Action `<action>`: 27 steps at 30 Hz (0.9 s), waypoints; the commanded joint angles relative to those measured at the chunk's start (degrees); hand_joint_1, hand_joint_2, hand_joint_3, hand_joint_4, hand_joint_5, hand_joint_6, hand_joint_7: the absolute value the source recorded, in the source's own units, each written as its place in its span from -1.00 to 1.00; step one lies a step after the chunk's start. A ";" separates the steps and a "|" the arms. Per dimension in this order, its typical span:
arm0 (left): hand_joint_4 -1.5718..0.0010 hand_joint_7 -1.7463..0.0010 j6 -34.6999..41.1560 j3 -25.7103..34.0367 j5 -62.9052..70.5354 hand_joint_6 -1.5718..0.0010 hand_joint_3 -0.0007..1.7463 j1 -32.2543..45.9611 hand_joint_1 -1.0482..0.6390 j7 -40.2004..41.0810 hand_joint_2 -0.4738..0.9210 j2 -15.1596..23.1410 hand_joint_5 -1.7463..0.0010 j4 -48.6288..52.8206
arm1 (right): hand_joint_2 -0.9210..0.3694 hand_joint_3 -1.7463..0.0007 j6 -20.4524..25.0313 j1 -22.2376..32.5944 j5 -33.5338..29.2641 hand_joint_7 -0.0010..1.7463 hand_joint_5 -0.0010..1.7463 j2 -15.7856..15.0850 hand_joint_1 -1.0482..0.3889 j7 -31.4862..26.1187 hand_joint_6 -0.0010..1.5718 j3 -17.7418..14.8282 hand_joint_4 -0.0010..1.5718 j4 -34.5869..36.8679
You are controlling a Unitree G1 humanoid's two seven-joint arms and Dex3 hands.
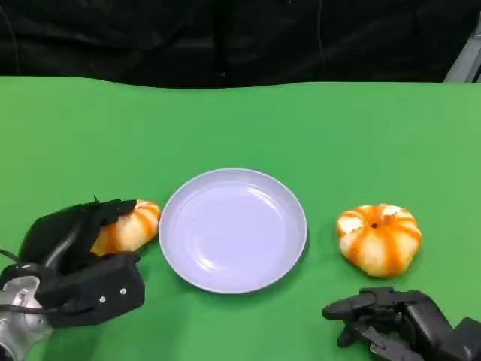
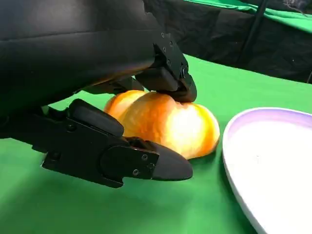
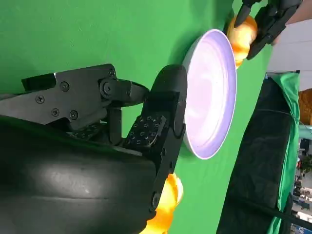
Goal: Grasp the bread from the table and place it into the plate.
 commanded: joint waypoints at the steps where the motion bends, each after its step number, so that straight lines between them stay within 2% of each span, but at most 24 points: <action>1: 0.48 1.00 1.10 -0.31 -0.66 0.25 -0.72 -0.33 -0.63 -1.42 1.00 0.28 1.00 1.33 | -1.00 0.56 -0.38 0.07 0.11 -0.69 0.30 -0.41 0.39 -0.15 0.42 -0.21 0.03 0.32; 13: 0.48 1.00 1.43 -0.64 -0.85 0.25 -0.71 -0.56 -0.63 -1.86 1.00 0.25 1.00 1.54 | -1.00 0.55 -0.12 0.14 0.07 -0.69 0.29 -0.49 0.39 -0.10 0.42 -0.20 0.02 0.15; 14: 0.49 1.00 1.35 -0.54 -1.09 0.25 -0.73 -0.59 -0.51 -2.31 0.97 0.11 1.00 1.79 | -1.00 0.55 -0.13 0.24 0.15 -0.69 0.29 -0.51 0.39 -0.06 0.43 -0.25 0.02 0.09; 15: 0.49 1.00 1.28 -0.46 -1.33 0.24 -0.83 -0.61 -0.25 -2.68 0.93 -0.01 1.00 1.98 | -1.00 0.55 -0.14 0.31 0.22 -0.69 0.30 -0.52 0.39 -0.03 0.43 -0.28 0.03 0.05; 17: 0.51 1.00 1.32 -0.52 -1.64 0.24 -0.93 -0.67 -0.01 -3.16 0.92 -0.08 1.00 2.20 | -1.00 0.55 -0.23 0.38 0.32 -0.69 0.30 -0.54 0.40 0.06 0.43 -0.32 0.03 0.07; 27: 0.56 1.00 1.71 -1.08 -1.94 0.23 -0.98 -0.72 0.15 -4.61 0.96 0.26 1.00 2.30 | -1.00 0.54 0.25 0.46 0.16 -0.69 0.29 -0.52 0.41 -0.16 0.43 -0.31 0.02 -0.23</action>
